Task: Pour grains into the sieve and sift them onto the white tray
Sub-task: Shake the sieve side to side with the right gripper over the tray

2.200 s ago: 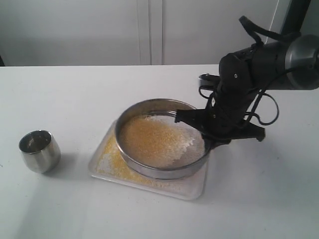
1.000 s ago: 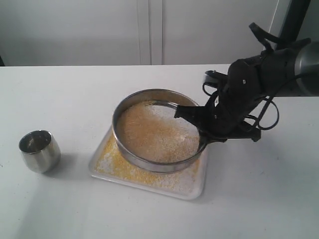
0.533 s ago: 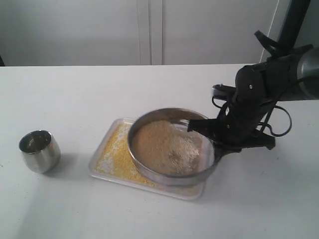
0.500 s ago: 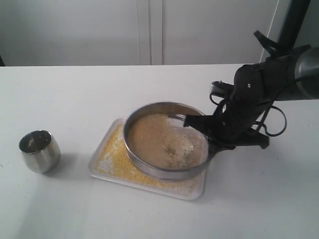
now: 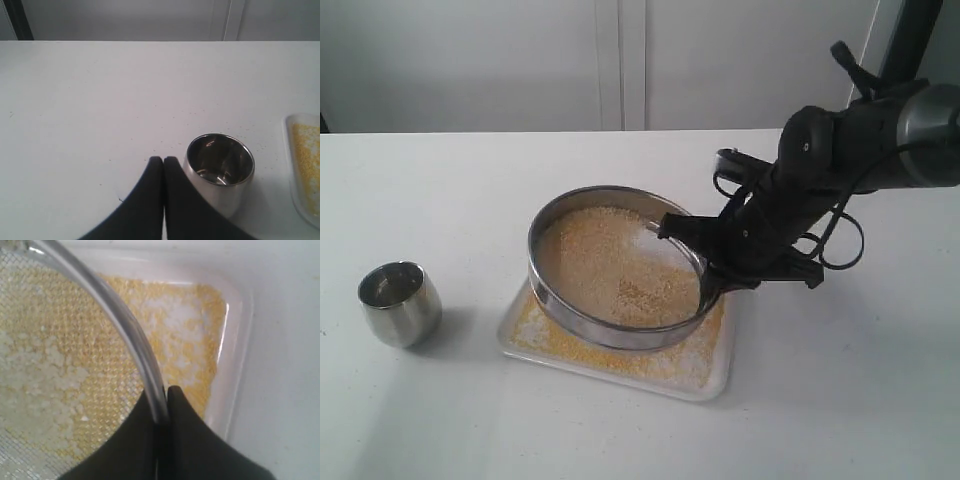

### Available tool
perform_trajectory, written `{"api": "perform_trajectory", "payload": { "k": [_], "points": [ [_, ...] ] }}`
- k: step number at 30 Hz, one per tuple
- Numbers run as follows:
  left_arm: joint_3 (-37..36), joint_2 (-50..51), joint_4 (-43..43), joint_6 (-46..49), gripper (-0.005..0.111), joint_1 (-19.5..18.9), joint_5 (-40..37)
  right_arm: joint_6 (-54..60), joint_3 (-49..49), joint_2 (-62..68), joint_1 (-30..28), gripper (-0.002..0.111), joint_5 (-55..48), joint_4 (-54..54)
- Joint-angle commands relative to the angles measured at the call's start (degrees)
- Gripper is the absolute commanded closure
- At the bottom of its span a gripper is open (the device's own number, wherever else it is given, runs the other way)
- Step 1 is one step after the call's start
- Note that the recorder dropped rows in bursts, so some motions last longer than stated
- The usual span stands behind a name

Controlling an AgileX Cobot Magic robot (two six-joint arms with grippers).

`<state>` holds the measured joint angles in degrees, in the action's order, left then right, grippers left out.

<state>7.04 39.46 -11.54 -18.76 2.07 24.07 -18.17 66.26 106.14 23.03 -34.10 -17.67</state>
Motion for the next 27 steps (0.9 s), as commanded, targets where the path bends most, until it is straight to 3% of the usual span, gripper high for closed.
{"api": "perform_trajectory", "payload": {
  "k": [1,4,6,8,10,12,15,18,20,22,24,27],
  "points": [
    [-0.4,-0.5,-0.1,-0.3,0.107,-0.1,0.3,-2.7,-0.7,-3.1,-3.1,0.108,-10.4,10.5],
    [-0.4,-0.5,-0.1,-0.3,0.107,-0.1,0.3,-11.2,-2.1,-3.7,-3.7,0.108,-2.5,14.5],
    [-0.4,-0.5,-0.1,-0.3,0.107,-0.1,0.3,-8.5,-1.4,-2.8,-2.8,0.108,4.4,7.9],
    [-0.4,-0.5,-0.1,-0.3,0.107,-0.1,0.3,-0.3,0.1,-2.0,-1.4,0.108,1.9,0.6],
    [-0.4,-0.5,-0.1,-0.3,0.107,-0.1,0.3,6.5,0.9,-2.0,-0.8,0.108,-6.2,1.1],
    [-0.4,-0.5,-0.1,-0.3,0.107,-0.1,0.3,2.3,0.5,-2.7,-1.3,0.108,-10.7,9.4],
    [-0.4,-0.5,-0.1,-0.3,0.107,-0.1,0.3,-13.0,-0.3,-3.1,-2.3,0.108,-4.8,17.7],
    [-0.4,-0.5,-0.1,-0.3,0.107,-0.1,0.3,-9.4,0.5,-1.6,-1.5,0.108,3.9,9.0],
    [-0.4,-0.5,-0.1,-0.3,0.107,-0.1,0.3,-1.3,2.1,-1.1,-0.8,0.108,0.8,2.6],
    [-0.4,-0.5,-0.1,-0.3,0.107,-0.1,0.3,3.0,2.6,-1.5,-0.7,0.108,-6.6,4.3],
    [-0.4,-0.5,-0.1,-0.3,0.107,-0.1,0.3,-1.6,1.7,-2.5,-1.8,0.108,-9.5,13.2],
    [-0.4,-0.5,-0.1,-0.3,0.107,-0.1,0.3,-13.0,1.3,-2.6,-3.1,0.108,-3.2,17.7]
  ]
}}
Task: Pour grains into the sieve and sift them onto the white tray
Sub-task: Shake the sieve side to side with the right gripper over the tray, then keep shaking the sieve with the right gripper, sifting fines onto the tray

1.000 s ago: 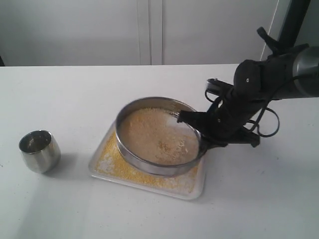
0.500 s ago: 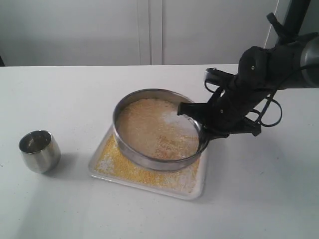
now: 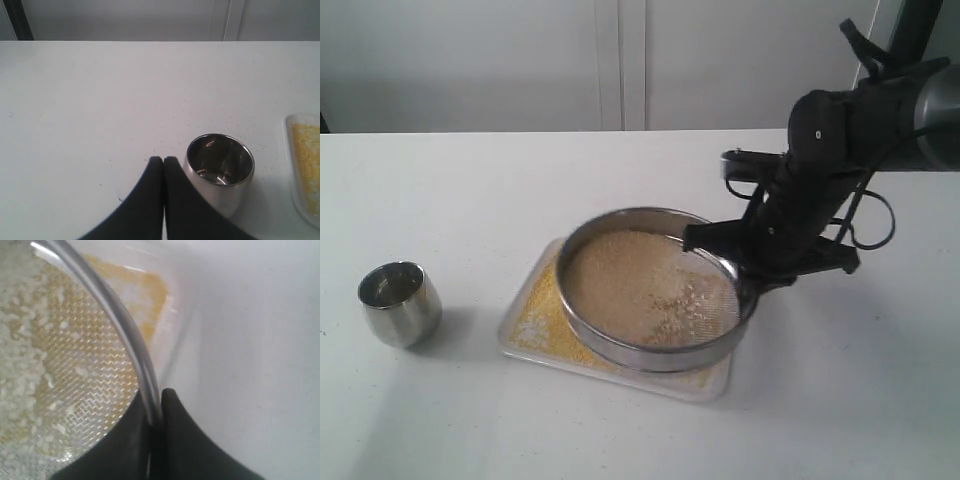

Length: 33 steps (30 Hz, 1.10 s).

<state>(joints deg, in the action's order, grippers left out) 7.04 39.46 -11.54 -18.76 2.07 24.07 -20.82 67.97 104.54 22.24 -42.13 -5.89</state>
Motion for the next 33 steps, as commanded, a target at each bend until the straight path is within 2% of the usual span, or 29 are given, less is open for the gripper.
{"api": "perform_trajectory", "payload": {
  "k": [1,3,4,6,8,11,14,16,18,19,22,25,28,31,33],
  "points": [
    [-0.4,-0.5,-0.1,-0.3,0.107,-0.1,0.3,-10.0,-0.4,-0.8,-2.3,0.108,8.0,3.0],
    [-0.4,-0.5,-0.1,-0.3,0.107,-0.1,0.3,-4.2,0.3,0.5,-1.1,0.108,12.0,-6.9],
    [-0.4,-0.5,-0.1,-0.3,0.107,-0.1,0.3,1.3,1.3,1.0,-0.6,0.108,10.2,-10.6],
    [-0.4,-0.5,-0.1,-0.3,0.107,-0.1,0.3,8.4,2.3,1.3,-0.6,0.108,2.6,-10.7],
    [-0.4,-0.5,-0.1,-0.3,0.107,-0.1,0.3,6.8,1.6,0.6,-1.3,0.108,-1.7,-5.6],
    [-0.4,-0.5,-0.1,-0.3,0.107,-0.1,0.3,-4.7,0.0,0.0,-2.7,0.108,2.0,1.7],
    [-0.4,-0.5,-0.1,-0.3,0.107,-0.1,0.3,-2.8,0.3,1.1,-1.9,0.108,11.3,-6.9],
    [-0.4,-0.5,-0.1,-0.3,0.107,-0.1,0.3,5.4,1.8,2.2,-0.5,0.108,9.3,-13.4],
    [-0.4,-0.5,-0.1,-0.3,0.107,-0.1,0.3,10.7,2.3,2.2,-0.1,0.108,2.5,-10.5],
    [-0.4,-0.5,-0.1,-0.3,0.107,-0.1,0.3,9.4,2.1,2.1,-0.3,0.108,0.4,-7.1],
    [-0.4,-0.5,-0.1,-0.3,0.107,-0.1,0.3,-4.1,1.0,1.5,-2.0,0.108,0.5,4.2],
    [-0.4,-0.5,-0.1,-0.3,0.107,-0.1,0.3,-4.9,0.9,1.9,-1.9,0.108,9.4,-1.9],
    [-0.4,-0.5,-0.1,-0.3,0.107,-0.1,0.3,6.8,2.9,2.9,-0.5,0.108,7.4,-11.1],
    [-0.4,-0.5,-0.1,-0.3,0.107,-0.1,0.3,7.7,3.4,2.2,-1.2,0.108,-0.7,-4.9],
    [-0.4,-0.5,-0.1,-0.3,0.107,-0.1,0.3,-0.4,3.2,1.6,-2.6,0.108,-2.0,3.4]
  ]
}}
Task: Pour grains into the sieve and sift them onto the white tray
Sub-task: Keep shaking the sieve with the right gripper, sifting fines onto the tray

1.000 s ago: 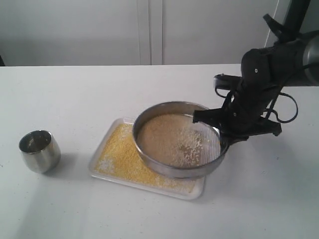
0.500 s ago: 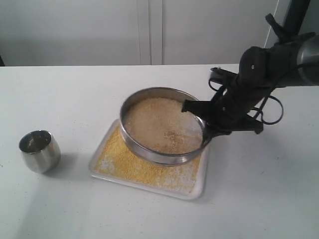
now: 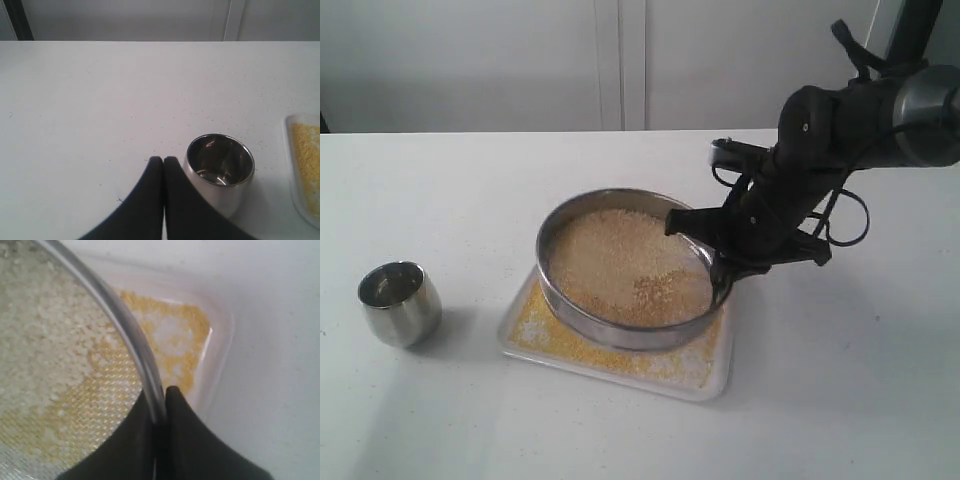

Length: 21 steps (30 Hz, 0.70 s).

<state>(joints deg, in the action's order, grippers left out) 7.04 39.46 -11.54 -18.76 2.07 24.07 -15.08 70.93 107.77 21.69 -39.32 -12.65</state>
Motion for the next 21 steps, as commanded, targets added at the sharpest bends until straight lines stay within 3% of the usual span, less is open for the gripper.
{"api": "perform_trajectory", "payload": {
  "k": [1,3,5,7,10,12,14,17,19,21],
  "points": [
    [-0.4,-0.5,-0.1,-0.3,0.107,-0.1,0.3,-9.7,0.2,-1.6,-2.6,0.108,-3.7,11.7],
    [-0.4,-0.5,-0.1,-0.3,0.107,-0.1,0.3,-11.6,0.2,-1.5,-2.8,0.108,2.2,7.8],
    [-0.4,-0.5,-0.1,-0.3,0.107,-0.1,0.3,-3.9,0.6,-0.8,-1.4,0.108,6.2,-0.9],
    [-0.4,-0.5,-0.1,-0.3,0.107,-0.1,0.3,4.6,1.2,-0.8,0.0,0.108,3.1,-5.4],
    [-0.4,-0.5,-0.1,-0.3,0.107,-0.1,0.3,4.9,1.1,-1.9,0.1,0.108,-5.1,2.6],
    [-0.4,-0.5,-0.1,-0.3,0.107,-0.1,0.3,-4.9,0.5,-2.4,-0.8,0.108,-4.3,10.9],
    [-0.4,-0.5,-0.1,-0.3,0.107,-0.1,0.3,-11.6,0.4,-2.3,-1.5,0.108,1.4,12.1],
    [-0.4,-0.5,-0.1,-0.3,0.107,-0.1,0.3,-4.1,1.2,-1.8,-0.6,0.108,6.0,1.1],
    [-0.4,-0.5,-0.1,-0.3,0.107,-0.1,0.3,4.8,2.3,-2.0,-0.1,0.108,-0.7,-1.8],
    [-0.4,-0.5,-0.1,-0.3,0.107,-0.1,0.3,5.7,2.2,-2.5,-0.1,0.108,-6.2,2.5]
  ]
}}
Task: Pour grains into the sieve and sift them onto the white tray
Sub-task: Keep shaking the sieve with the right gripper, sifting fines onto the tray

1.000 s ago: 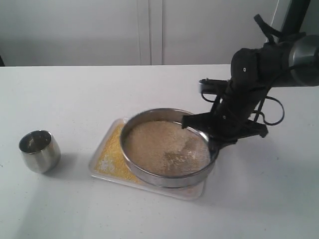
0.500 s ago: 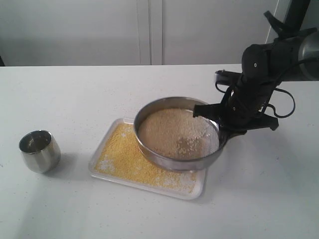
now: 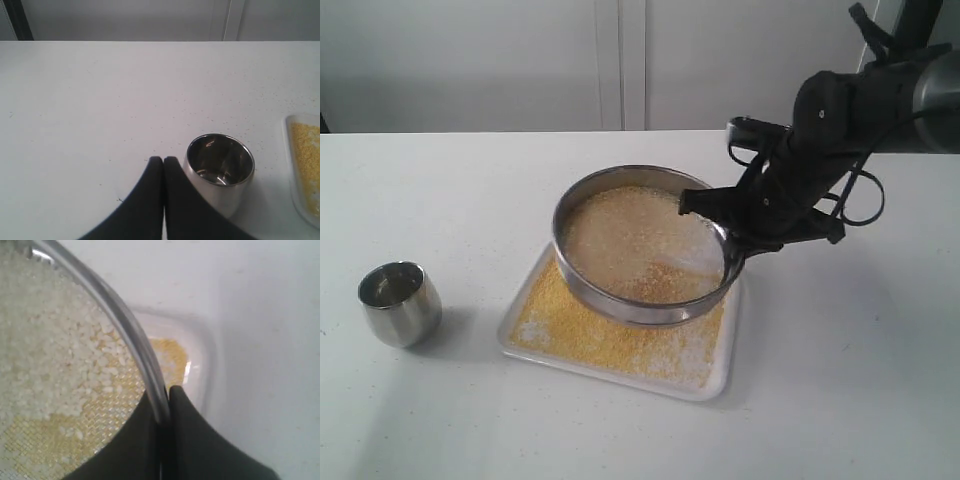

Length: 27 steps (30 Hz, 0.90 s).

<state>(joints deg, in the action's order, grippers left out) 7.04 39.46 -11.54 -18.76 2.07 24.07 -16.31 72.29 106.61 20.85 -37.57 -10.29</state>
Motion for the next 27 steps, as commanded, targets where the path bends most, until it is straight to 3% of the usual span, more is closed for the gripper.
{"api": "perform_trajectory", "payload": {
  "k": [1,3,5,7,9,11,14,17,20,22,24,27],
  "points": [
    [-0.4,-0.5,-0.1,-0.3,0.107,-0.1,0.3,3.2,0.3,-1.8,0.3,0.108,-8.5,4.9],
    [-0.4,-0.5,-0.1,-0.3,0.107,-0.1,0.3,-7.0,-0.4,-1.8,-0.4,0.108,-5.4,12.9],
    [-0.4,-0.5,-0.1,-0.3,0.107,-0.1,0.3,-11.9,-0.4,-1.4,-0.9,0.108,0.0,11.5],
    [-0.4,-0.5,-0.1,-0.3,0.107,-0.1,0.3,-7.1,-0.3,-0.5,-0.7,0.108,4.4,3.1],
    [-0.4,-0.5,-0.1,-0.3,0.107,-0.1,0.3,1.2,0.3,-0.2,-0.4,0.108,1.4,-3.6],
    [-0.4,-0.5,-0.1,-0.3,0.107,-0.1,0.3,4.5,0.3,-0.3,-0.6,0.108,-4.5,-0.8],
    [-0.4,-0.5,-0.1,-0.3,0.107,-0.1,0.3,-4.9,0.2,-0.5,-2.1,0.108,-7.6,9.3],
    [-0.4,-0.5,-0.1,-0.3,0.107,-0.1,0.3,-8.6,0.3,-0.2,-2.6,0.108,1.3,5.3],
    [-0.4,-0.5,-0.1,-0.3,0.107,-0.1,0.3,5.0,0.9,-0.1,-1.9,0.108,0.3,-7.5],
    [-0.4,-0.5,-0.1,-0.3,0.107,-0.1,0.3,10.3,1.2,-0.4,-2.1,0.108,-5.6,-7.0],
    [-0.4,-0.5,-0.1,-0.3,0.107,-0.1,0.3,7.1,0.8,-0.8,-3.0,0.108,-8.9,-1.1],
    [-0.4,-0.5,-0.1,-0.3,0.107,-0.1,0.3,-4.7,0.2,-0.6,-4.0,0.108,-3.1,3.8]
  ]
}}
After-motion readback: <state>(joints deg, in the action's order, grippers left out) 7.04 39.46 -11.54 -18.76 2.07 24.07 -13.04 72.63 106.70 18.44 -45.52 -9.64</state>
